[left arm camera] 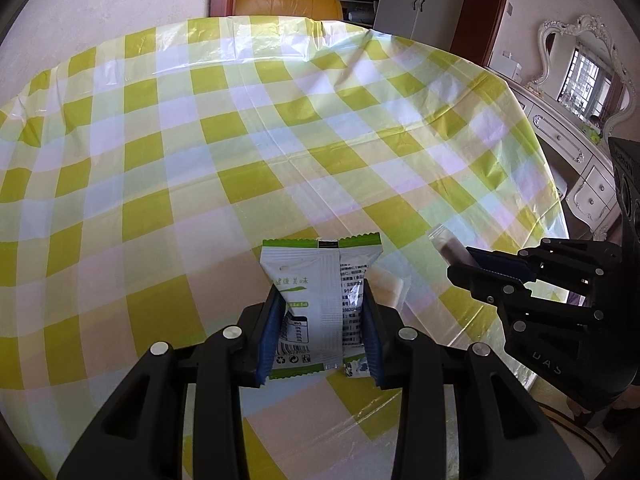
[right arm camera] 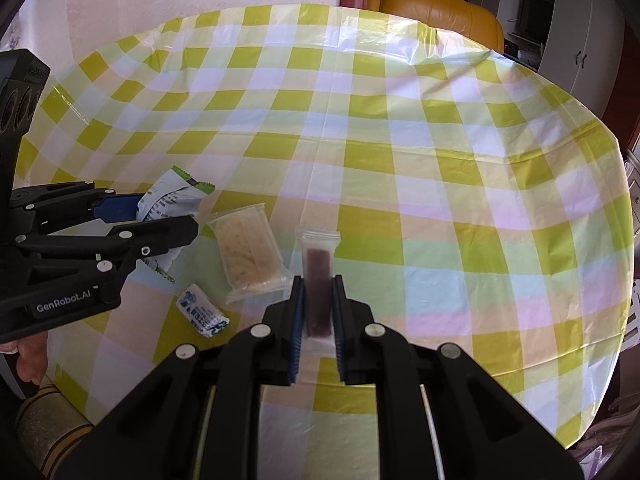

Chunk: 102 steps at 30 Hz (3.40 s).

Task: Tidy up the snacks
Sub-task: 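Carry both held snacks over the purple-rimmed box, then open both tools to drop the green packet and brown bar into the box, then grasp the small white-blue candy with the left tool while the right approaches the clear-wrapped biscuit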

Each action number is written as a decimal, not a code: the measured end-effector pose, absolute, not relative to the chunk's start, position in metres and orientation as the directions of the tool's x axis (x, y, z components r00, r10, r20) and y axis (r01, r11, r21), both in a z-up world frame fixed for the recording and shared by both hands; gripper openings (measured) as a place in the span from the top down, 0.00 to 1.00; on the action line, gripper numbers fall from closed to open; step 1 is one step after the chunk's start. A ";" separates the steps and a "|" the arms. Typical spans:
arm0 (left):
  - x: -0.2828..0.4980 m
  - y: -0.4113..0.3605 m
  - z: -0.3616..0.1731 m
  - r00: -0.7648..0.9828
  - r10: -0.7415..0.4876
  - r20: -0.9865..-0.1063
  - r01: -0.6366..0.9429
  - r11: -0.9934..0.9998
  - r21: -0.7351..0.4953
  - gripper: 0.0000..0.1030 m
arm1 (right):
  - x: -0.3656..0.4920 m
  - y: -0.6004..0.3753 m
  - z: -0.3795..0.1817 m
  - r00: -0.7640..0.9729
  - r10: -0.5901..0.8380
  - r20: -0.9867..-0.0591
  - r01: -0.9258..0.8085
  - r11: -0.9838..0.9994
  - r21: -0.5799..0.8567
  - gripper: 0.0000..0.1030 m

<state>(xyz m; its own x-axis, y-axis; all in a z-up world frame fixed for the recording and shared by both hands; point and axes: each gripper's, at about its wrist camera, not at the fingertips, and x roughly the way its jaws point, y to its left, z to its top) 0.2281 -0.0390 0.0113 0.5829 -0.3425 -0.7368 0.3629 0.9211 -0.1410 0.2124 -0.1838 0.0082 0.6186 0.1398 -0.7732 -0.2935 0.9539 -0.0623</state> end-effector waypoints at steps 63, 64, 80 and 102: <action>0.195 -0.089 0.008 0.515 -0.201 -0.833 0.300 0.953 -0.044 0.43 | 0.114 -0.382 0.007 0.529 -0.107 -0.842 0.101 0.993 -0.063 0.25; 0.198 -0.082 0.003 0.511 -0.189 -0.839 0.292 0.956 -0.038 0.43 | 0.121 -0.372 0.008 0.534 -0.096 -0.840 0.081 0.995 -0.062 0.25; 0.212 -0.058 -0.016 0.493 -0.172 -0.853 0.234 0.970 -0.060 0.68 | 0.211 -0.230 0.024 0.576 0.129 -0.807 -0.205 0.979 0.010 0.23; 0.208 -0.001 -0.002 0.557 -0.132 -0.820 0.025 0.989 -0.143 0.68 | 0.261 -0.123 -0.018 0.488 0.183 -0.854 -0.438 0.897 -0.057 0.66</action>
